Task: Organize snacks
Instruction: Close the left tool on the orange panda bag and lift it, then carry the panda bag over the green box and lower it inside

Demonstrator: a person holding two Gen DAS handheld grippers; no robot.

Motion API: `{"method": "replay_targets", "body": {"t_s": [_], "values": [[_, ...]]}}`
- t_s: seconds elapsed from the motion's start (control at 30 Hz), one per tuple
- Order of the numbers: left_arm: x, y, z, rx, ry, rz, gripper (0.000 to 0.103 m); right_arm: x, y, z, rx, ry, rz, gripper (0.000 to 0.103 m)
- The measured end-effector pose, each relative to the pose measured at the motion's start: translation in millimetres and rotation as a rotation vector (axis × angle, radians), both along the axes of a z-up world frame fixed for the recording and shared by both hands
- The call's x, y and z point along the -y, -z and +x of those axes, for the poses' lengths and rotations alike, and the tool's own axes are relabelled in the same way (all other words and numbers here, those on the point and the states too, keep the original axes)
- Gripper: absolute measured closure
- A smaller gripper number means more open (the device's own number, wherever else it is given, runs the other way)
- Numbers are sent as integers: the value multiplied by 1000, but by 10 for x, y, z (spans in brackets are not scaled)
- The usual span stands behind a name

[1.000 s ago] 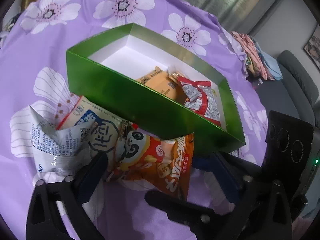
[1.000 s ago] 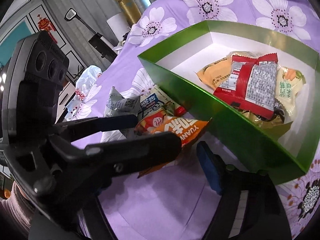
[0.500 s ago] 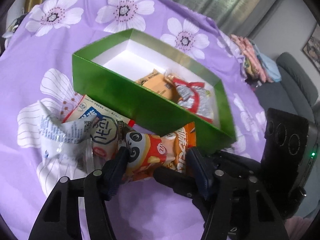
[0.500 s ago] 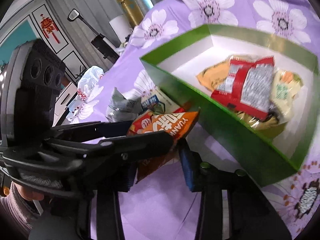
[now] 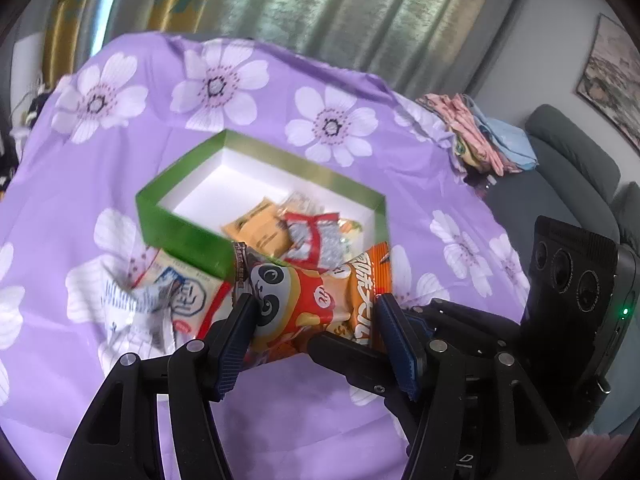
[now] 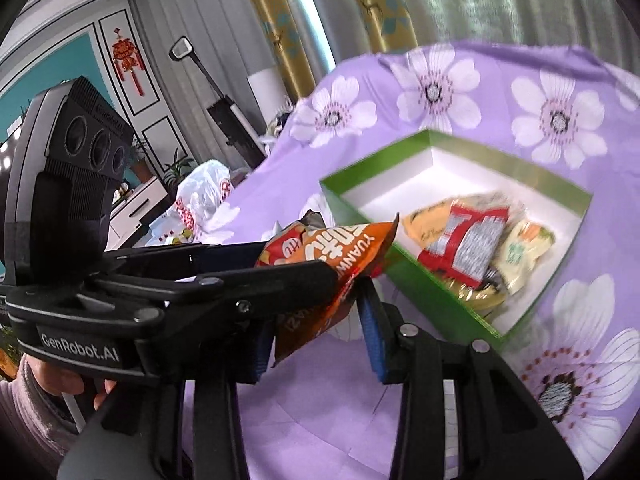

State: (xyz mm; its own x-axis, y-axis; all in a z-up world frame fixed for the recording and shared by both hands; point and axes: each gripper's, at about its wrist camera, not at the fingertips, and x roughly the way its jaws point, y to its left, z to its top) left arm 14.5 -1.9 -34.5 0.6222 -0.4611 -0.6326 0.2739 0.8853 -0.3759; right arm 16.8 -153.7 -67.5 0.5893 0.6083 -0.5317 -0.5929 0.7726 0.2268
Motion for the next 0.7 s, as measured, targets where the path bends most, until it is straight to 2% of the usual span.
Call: {"method": "replay_targets", "body": {"t_s": [0.3, 0.7], "values": [[253, -144, 116, 39, 37, 25, 41, 244, -174, 4, 56, 41, 15, 64], [492, -229, 462, 52, 70, 46, 41, 498, -247, 274, 84, 90, 50, 64]]}}
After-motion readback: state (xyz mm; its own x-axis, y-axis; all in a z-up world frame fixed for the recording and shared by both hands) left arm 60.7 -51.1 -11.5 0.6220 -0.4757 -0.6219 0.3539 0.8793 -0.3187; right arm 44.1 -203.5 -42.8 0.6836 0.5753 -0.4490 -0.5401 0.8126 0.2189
